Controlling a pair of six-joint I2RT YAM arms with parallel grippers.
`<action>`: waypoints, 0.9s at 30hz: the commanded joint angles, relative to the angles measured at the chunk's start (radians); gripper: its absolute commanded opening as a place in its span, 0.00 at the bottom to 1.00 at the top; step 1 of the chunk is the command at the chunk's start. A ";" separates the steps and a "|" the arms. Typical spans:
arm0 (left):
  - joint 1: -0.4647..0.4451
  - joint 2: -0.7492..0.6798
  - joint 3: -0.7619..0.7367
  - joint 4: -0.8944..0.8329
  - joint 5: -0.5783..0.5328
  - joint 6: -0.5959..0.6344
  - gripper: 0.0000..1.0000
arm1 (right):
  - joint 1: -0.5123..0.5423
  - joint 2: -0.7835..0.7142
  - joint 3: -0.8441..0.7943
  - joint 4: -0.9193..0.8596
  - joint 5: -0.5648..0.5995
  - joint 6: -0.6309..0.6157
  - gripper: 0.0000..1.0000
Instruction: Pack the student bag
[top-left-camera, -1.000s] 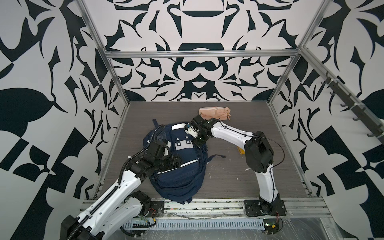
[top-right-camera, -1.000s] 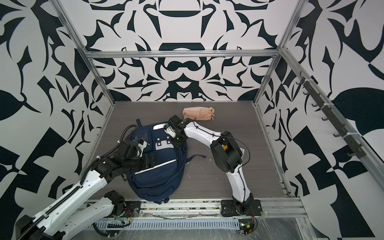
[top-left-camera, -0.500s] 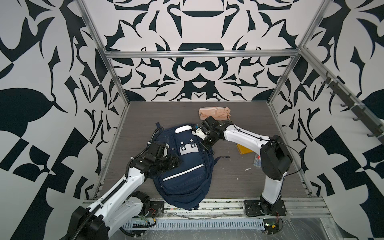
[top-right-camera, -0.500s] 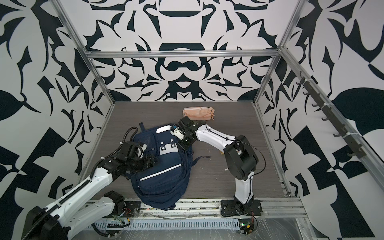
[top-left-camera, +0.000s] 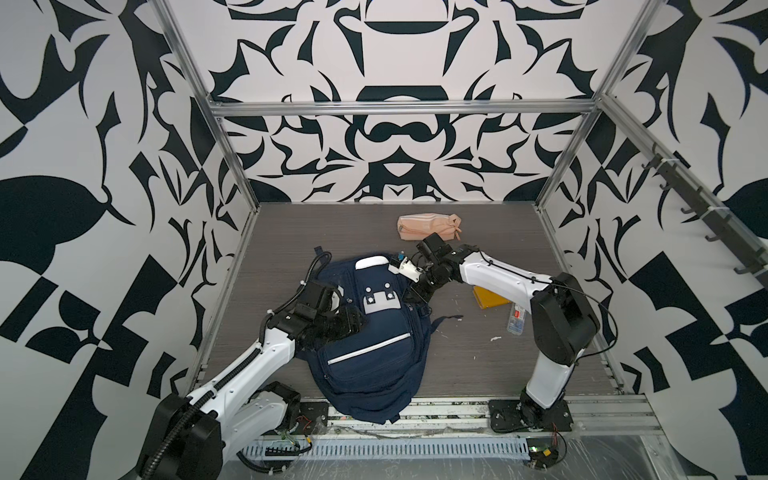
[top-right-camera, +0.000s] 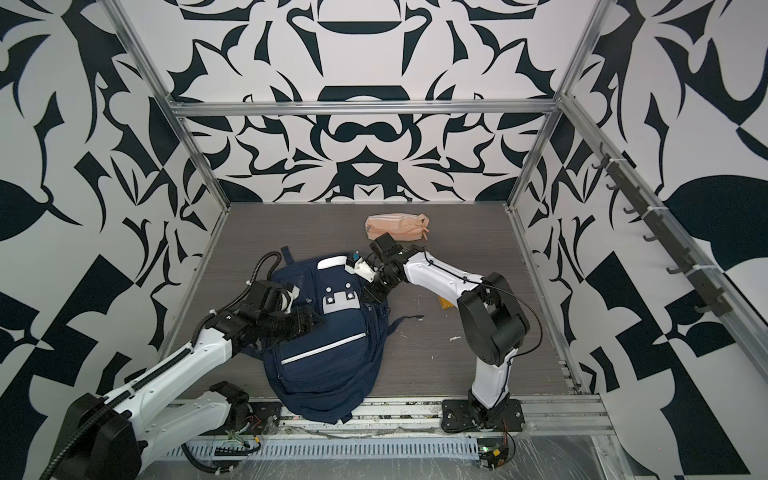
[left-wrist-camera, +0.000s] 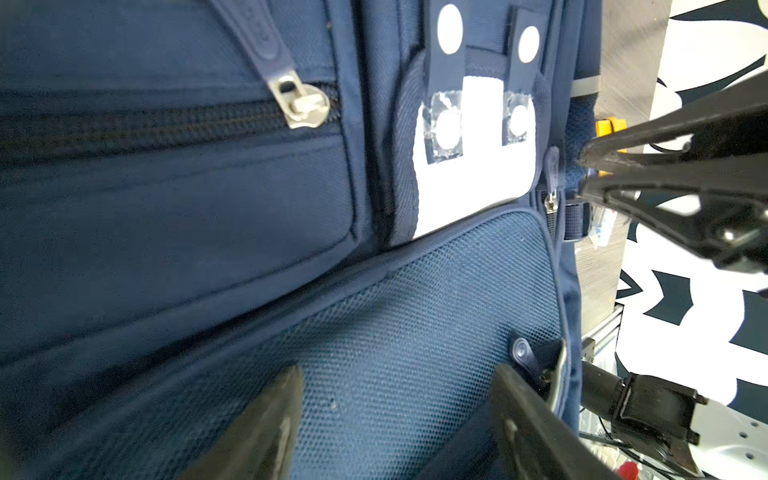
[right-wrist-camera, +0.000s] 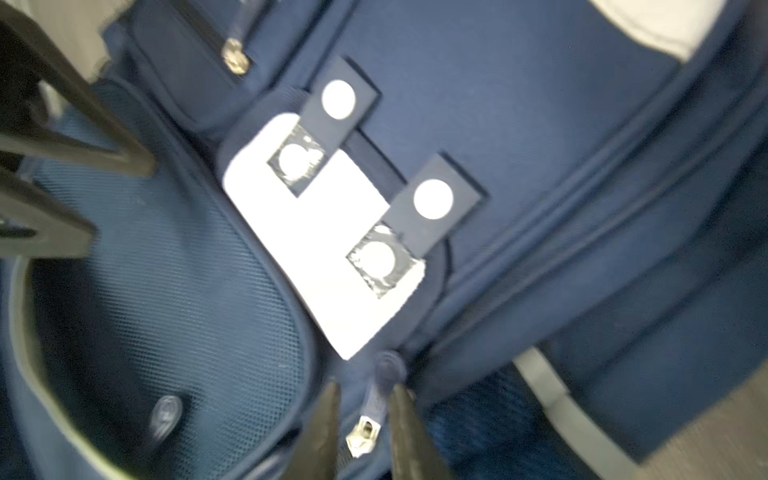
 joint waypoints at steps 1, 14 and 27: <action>0.006 0.000 -0.016 0.008 0.020 0.012 0.74 | -0.002 -0.011 0.020 -0.019 -0.058 -0.047 0.36; 0.011 0.018 -0.005 0.015 0.033 0.014 0.74 | -0.002 0.056 0.079 -0.066 0.044 -0.117 0.36; 0.014 0.024 -0.009 0.021 0.046 -0.001 0.74 | -0.002 0.101 0.098 -0.127 0.077 -0.205 0.27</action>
